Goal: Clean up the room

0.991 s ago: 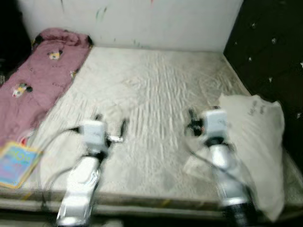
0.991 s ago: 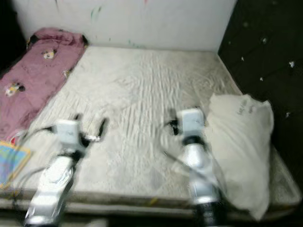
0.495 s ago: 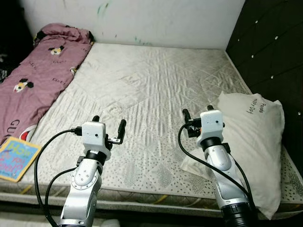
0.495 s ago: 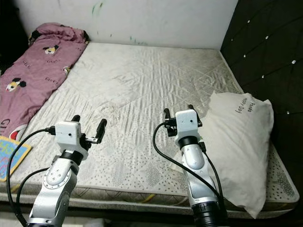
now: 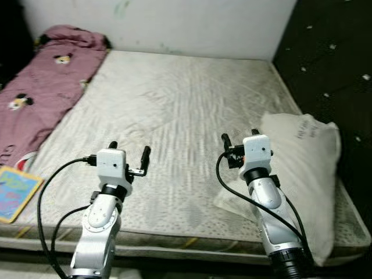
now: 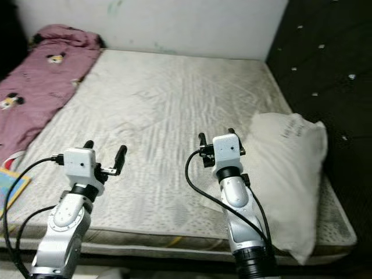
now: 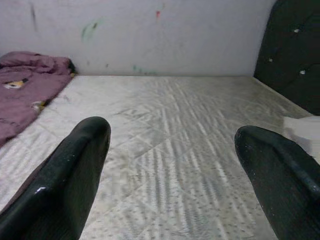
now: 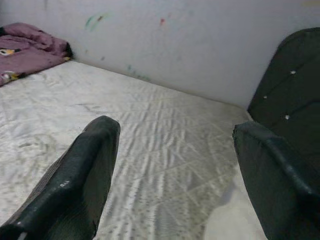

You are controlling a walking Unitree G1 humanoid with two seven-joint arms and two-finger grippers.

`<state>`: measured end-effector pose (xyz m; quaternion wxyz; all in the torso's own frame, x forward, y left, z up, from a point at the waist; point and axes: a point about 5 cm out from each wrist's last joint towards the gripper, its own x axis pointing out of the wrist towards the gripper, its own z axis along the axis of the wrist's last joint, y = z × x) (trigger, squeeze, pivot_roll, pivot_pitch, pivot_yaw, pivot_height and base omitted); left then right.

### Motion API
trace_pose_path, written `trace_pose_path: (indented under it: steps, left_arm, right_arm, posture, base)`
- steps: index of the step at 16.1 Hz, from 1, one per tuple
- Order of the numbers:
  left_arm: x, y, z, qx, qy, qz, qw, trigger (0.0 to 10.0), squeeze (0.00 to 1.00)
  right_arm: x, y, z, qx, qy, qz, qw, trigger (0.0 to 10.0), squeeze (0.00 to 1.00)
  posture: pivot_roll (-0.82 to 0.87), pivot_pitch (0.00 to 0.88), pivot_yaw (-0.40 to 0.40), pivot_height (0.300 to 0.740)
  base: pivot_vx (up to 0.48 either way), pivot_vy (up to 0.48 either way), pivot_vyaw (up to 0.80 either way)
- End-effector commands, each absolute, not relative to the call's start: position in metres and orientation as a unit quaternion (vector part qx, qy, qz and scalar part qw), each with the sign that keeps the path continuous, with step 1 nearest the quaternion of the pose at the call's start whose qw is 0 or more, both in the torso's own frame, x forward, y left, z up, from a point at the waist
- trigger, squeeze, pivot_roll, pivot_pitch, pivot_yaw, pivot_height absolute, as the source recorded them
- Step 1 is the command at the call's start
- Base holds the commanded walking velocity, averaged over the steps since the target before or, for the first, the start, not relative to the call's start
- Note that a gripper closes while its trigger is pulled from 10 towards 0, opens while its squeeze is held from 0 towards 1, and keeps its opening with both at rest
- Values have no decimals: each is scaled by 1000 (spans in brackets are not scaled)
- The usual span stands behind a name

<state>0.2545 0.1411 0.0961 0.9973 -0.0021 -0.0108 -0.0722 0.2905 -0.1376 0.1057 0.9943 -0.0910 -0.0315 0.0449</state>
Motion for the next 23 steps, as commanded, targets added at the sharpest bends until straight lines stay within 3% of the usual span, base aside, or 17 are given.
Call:
trace_pose_path:
  steps: [1, 23]
  left_arm:
    - [256, 139, 97, 0, -12, -78, 997, 10000, 0]
    - [259, 137, 98, 2, -14, -80, 997, 10000, 0]
  right_arm:
    - [293, -137, 106, -90, -29, 47, 994, 10000, 0]
    - [295, -137, 106, -80, -31, 37, 996, 10000, 0]
  posture:
    - [69, 0, -32, 740]
    - [65, 0, -26, 740]
  base:
    - [0, -296, 0]
    - [0, -290, 0]
